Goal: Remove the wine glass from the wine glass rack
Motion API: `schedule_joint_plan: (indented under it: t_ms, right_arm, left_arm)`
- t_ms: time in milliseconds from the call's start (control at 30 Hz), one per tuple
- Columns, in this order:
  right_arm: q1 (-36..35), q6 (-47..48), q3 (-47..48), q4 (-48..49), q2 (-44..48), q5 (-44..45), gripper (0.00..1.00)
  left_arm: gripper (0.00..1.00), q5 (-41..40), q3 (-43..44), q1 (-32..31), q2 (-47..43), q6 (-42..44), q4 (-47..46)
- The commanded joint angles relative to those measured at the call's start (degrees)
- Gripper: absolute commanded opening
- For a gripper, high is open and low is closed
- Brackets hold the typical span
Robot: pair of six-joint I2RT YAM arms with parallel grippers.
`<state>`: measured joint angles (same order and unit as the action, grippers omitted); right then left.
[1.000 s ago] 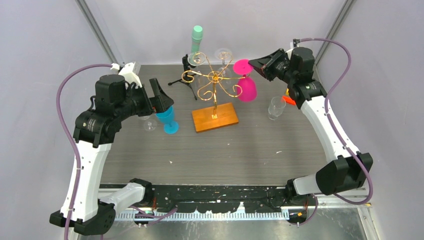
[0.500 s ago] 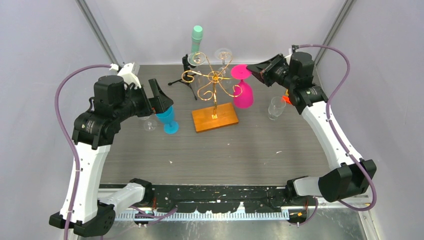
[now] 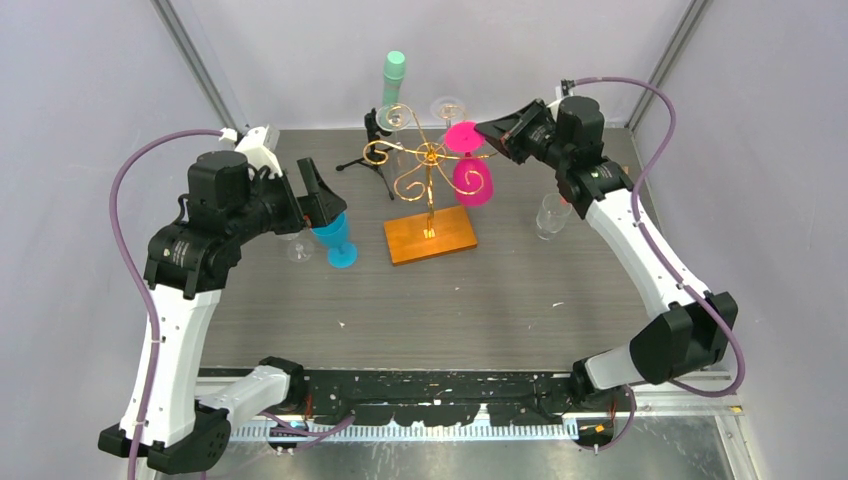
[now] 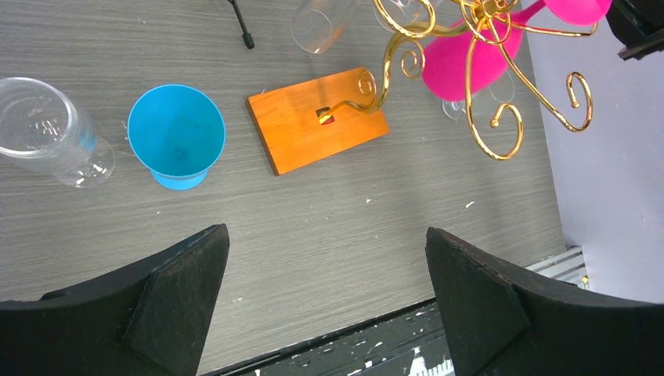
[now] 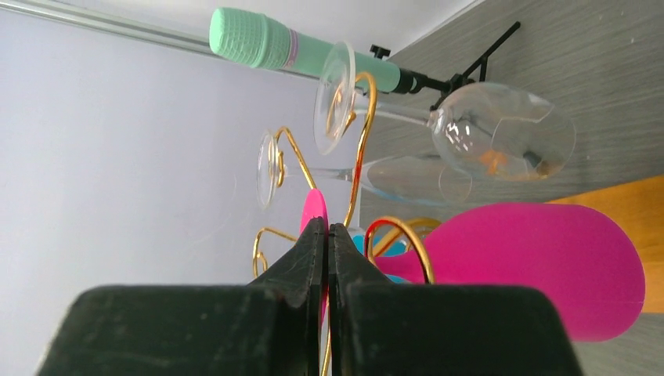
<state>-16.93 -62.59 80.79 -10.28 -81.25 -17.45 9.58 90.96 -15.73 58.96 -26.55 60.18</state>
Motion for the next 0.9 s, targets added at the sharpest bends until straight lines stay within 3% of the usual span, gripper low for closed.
schedule_joint_plan:
  t_ms: [0, 467, 700, 867]
  right_arm:
    - [-0.2, 2.4, 4.0, 7.0, -1.7, 3.7, 0.0]
    - [-0.1, 5.8, 0.5, 7.7, 2.5, 19.5, 0.0]
    - [-0.3, 5.5, -2.3, -1.1, 10.8, 28.8, 0.0]
    - [-0.7, 4.2, -4.6, -7.9, 19.3, 30.7, 0.0]
  left_arm:
    - [1.0, 0.1, 1.7, 0.3, -1.1, 0.8, -0.1]
    - [1.0, 1.4, 2.4, 0.3, -1.8, 0.3, 0.1]
    - [1.0, 3.9, 2.2, 0.3, -2.1, -0.2, -0.4]
    - [1.0, 9.6, 1.2, 0.2, -2.2, 0.5, -2.8]
